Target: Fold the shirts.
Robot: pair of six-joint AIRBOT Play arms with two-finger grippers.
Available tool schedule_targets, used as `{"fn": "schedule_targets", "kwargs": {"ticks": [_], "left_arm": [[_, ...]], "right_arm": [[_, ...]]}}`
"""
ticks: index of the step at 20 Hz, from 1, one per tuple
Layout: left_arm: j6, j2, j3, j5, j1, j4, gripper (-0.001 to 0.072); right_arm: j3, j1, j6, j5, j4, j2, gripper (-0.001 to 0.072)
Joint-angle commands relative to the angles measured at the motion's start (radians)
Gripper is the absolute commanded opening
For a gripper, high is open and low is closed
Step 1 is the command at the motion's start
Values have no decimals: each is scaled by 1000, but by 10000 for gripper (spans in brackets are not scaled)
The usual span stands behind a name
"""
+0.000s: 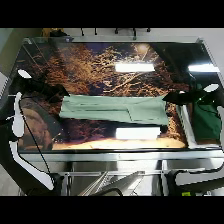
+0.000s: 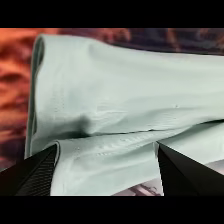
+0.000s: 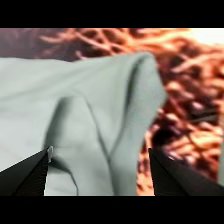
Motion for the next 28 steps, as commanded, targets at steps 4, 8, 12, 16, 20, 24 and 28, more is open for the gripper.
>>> {"fn": "schedule_targets", "kwargs": {"ticks": [4,8,12,16,20,24,28], "left_arm": [[-42,-2,117,-98,5,-8,672],[-42,-2,122,-106,-19,-84,654],[-42,-2,122,-102,-69,-106,654],[-42,-2,122,-27,-175,-105,652],[-32,-35,122,73,-351,-105,17],[-35,-160,122,193,-597,-108,16],[-54,-289,122,349,-797,-243,16]], "right_arm": [[1,-36,-42,159,76,-132,706],[1,-35,-164,174,227,-227,706],[2,-33,-219,230,314,-253,703],[4,-3,-255,317,393,-215,220],[6,47,-241,312,470,-100,18],[9,49,-187,338,468,-18,18],[77,49,-119,417,465,28,18]]}}
